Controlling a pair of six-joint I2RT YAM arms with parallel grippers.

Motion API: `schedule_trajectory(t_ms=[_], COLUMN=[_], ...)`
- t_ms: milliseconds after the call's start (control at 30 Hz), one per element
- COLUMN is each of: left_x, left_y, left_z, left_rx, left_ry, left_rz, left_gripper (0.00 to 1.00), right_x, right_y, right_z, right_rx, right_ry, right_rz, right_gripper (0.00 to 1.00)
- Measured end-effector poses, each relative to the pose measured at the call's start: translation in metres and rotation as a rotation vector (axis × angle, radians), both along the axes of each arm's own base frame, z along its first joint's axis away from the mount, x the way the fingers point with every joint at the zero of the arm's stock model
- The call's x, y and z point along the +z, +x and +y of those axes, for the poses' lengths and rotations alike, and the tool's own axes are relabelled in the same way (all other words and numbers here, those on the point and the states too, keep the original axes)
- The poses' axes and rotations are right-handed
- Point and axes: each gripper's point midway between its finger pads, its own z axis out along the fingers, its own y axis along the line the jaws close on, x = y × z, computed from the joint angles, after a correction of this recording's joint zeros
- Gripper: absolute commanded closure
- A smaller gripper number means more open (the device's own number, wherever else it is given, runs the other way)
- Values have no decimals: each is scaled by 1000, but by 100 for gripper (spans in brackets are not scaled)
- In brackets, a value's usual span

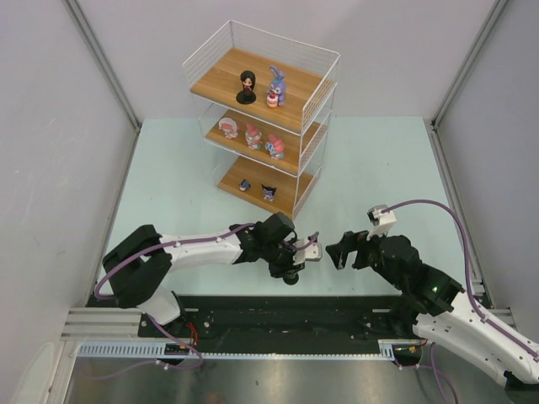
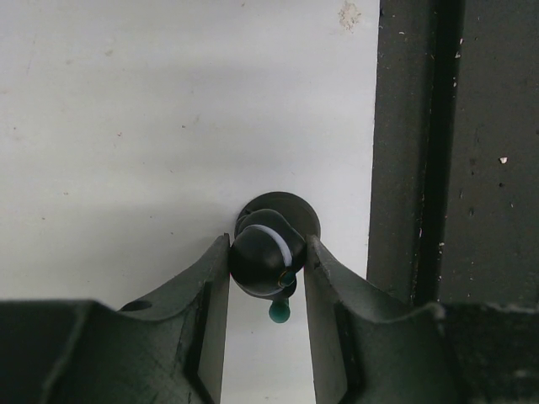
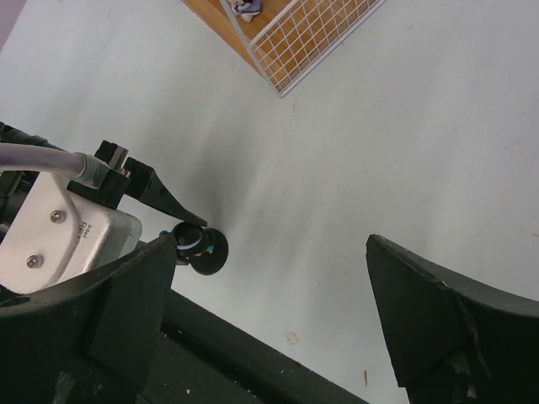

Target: Place and organize the plastic toys onto the shelf

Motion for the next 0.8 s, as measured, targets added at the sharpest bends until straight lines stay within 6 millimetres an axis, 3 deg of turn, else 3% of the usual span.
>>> schedule_trajectory(t_ms=[200,300,333,633,800], left_x=[1,4,6,34,56], left_y=[0,1,1,3,5], left_z=[0,-1,-1,-4,-5], left_rx=[3,2,2,12,38], left_ry=[-3,-11,-16,-104,-166], left_rz=[0,-6,-9,-37,-57], left_gripper=[43,40,35,29,21], right_x=[0,0,0,0,1], right_y=[0,0,0,1,1], right_z=[0,0,0,0,0], right_rx=[-1,-1,-1,-2,-2], right_ry=[0,0,0,0,3], right_rz=[0,0,0,-1,-5], right_gripper=[0,1,0,0,0])
